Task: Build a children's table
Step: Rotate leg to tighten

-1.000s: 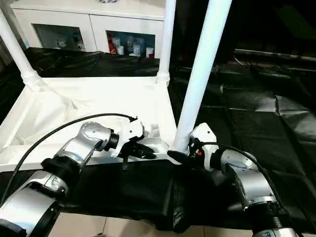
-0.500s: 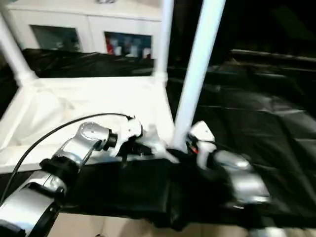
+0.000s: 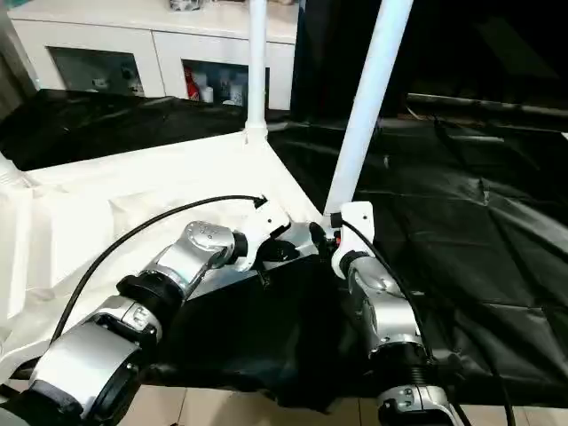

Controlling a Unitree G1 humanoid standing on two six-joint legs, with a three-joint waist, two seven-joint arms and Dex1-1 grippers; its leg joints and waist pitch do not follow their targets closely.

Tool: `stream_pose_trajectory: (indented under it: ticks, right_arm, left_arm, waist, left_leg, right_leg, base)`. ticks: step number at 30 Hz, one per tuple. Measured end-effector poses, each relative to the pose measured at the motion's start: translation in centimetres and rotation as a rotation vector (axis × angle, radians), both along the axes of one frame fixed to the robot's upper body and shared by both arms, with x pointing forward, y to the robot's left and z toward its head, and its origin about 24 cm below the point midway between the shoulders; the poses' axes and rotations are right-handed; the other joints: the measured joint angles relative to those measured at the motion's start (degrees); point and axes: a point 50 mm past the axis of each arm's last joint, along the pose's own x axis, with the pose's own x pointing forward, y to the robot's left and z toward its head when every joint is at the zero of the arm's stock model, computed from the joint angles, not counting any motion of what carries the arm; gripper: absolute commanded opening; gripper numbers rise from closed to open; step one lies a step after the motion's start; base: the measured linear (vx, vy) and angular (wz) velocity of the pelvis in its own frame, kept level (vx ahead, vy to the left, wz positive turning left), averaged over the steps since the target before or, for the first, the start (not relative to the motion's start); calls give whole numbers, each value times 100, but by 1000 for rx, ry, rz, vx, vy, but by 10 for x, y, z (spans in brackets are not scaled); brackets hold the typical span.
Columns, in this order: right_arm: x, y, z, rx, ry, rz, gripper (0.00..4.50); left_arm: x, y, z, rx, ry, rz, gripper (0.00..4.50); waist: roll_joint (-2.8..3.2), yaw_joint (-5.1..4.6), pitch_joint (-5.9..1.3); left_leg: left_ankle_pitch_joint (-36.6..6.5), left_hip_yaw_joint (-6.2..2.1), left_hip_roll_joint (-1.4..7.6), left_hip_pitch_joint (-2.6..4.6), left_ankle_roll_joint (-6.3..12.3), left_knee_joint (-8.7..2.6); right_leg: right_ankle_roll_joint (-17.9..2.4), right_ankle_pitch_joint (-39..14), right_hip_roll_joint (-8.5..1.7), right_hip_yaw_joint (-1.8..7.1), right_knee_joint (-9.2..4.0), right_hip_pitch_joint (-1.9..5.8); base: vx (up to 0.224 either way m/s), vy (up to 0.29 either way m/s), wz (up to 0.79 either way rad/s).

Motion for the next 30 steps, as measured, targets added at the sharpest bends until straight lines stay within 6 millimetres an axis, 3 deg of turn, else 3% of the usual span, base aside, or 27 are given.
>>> stream_pose_trajectory:
  ticks: [3,10,16,24,30]
  right_arm:
    - [-1,-3,1,-1,-6,35,380]
    - [-21,-35,8,-38,0,306,380]
    - [-37,-51,13,-37,18,499,380]
    - [-42,-52,15,-26,47,631,380]
    - [-43,-52,15,-22,50,655,326]
  left_arm:
    - [0,1,1,-2,-7,-23,0]
    - [-4,11,3,-21,1,-133,0]
    - [-9,27,4,-35,30,-246,0]
    - [-14,34,3,-41,62,-320,0]
    - [-16,39,3,-43,64,-335,0]
  waist:
    - [10,0,5]
    - [52,71,14]
    - [75,108,27]
    - [61,152,36]
    - [53,161,41]
  left_leg:
    - [0,0,0,-3,0,-1]
    - [6,-1,5,-9,11,-34]
    - [11,1,6,-16,26,-31]
    - [11,1,6,-14,26,-31]
    - [12,2,7,-13,26,-31]
  right_leg:
    - [1,-1,0,0,0,-6]
    - [7,-7,0,-16,2,-13]
    - [6,-10,1,-15,3,-22]
    - [6,-10,1,-15,6,-22]
    - [6,-10,1,-15,7,-22]
  base:
    - [0,0,0]
    - [0,0,0]
    - [0,0,0]
    - [0,0,0]
    - [0,0,0]
